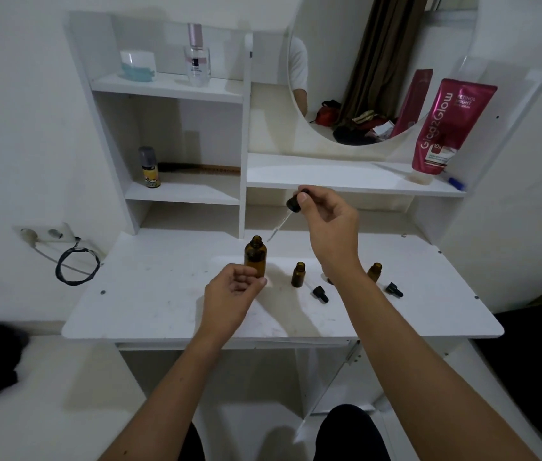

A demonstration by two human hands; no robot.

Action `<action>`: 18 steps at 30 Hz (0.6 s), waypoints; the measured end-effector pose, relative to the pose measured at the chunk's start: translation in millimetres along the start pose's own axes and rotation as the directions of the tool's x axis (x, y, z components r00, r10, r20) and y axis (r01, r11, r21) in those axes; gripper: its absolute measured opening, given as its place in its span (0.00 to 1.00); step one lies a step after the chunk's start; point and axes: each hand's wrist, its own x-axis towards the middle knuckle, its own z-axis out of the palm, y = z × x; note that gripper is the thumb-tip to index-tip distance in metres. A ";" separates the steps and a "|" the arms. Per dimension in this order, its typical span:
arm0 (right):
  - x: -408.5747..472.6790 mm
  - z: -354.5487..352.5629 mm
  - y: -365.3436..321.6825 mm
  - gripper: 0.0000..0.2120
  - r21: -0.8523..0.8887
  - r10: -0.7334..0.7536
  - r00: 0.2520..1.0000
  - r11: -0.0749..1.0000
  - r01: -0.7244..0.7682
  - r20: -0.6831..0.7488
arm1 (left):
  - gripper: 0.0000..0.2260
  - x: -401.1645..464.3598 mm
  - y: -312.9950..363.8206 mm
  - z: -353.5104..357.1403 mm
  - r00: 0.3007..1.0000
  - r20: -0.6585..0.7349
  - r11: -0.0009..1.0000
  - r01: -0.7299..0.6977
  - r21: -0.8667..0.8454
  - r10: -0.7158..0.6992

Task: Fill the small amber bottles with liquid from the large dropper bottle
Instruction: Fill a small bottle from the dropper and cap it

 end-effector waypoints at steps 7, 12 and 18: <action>6.0 17.1 0.8 0.08 -0.009 -0.018 0.999 1.000 0.019 0.030 | 0.23 23.3 -1.2 -7.5 0.996 -0.092 0.998 0.000 0.055 0.005; 9.0 20.2 0.6 0.09 -0.025 -0.029 0.998 0.999 0.030 0.048 | 0.25 26.5 -2.0 -0.5 0.999 -0.012 0.988 -0.041 0.147 0.043; 3.2 23.6 4.1 0.08 -0.091 -0.069 0.992 0.993 0.079 0.106 | 0.24 27.4 -0.2 -0.1 0.999 -0.003 0.982 -0.033 0.188 0.035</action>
